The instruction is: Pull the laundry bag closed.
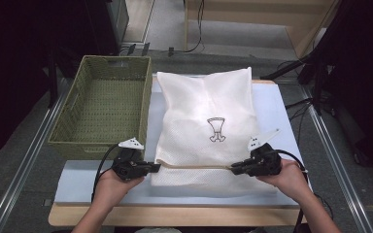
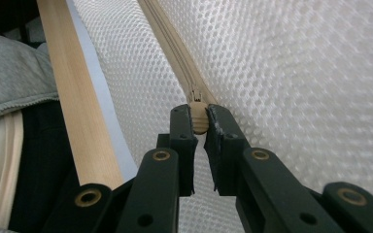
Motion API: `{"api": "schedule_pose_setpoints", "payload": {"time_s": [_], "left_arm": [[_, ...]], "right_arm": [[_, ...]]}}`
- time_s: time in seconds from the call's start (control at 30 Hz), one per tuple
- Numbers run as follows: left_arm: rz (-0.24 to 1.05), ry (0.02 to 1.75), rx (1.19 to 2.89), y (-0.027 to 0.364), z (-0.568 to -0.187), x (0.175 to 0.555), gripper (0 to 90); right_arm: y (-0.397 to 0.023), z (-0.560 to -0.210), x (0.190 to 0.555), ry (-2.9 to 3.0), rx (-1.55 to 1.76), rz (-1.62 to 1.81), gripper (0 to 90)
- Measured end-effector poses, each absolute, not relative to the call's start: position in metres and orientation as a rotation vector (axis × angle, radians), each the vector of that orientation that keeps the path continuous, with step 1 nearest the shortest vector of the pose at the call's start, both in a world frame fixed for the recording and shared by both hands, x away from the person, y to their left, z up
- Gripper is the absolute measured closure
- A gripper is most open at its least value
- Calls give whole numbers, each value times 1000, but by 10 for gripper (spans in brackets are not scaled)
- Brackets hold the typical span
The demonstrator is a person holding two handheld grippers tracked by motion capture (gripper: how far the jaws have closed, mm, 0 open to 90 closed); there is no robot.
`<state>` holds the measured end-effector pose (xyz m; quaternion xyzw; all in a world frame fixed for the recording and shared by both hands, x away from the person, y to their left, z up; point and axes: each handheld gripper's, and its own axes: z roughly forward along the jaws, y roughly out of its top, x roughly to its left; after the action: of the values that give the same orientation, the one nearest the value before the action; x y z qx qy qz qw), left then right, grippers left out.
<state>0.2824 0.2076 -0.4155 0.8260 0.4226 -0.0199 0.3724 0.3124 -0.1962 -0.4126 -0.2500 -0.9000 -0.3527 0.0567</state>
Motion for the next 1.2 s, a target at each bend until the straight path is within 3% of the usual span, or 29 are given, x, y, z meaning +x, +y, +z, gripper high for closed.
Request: {"api": "schedule_pose_setpoints", "payload": {"time_s": [0.63, 1.2], "left_arm": [[-49, 1077, 2164, 204, -423, 284, 859], [-55, 1089, 2139, 210, -421, 285, 859]], "right_arm": [[-222, -401, 292, -2754, -852, -1077, 824], [-244, -411, 293, -2763, -903, -1059, 824]]}}
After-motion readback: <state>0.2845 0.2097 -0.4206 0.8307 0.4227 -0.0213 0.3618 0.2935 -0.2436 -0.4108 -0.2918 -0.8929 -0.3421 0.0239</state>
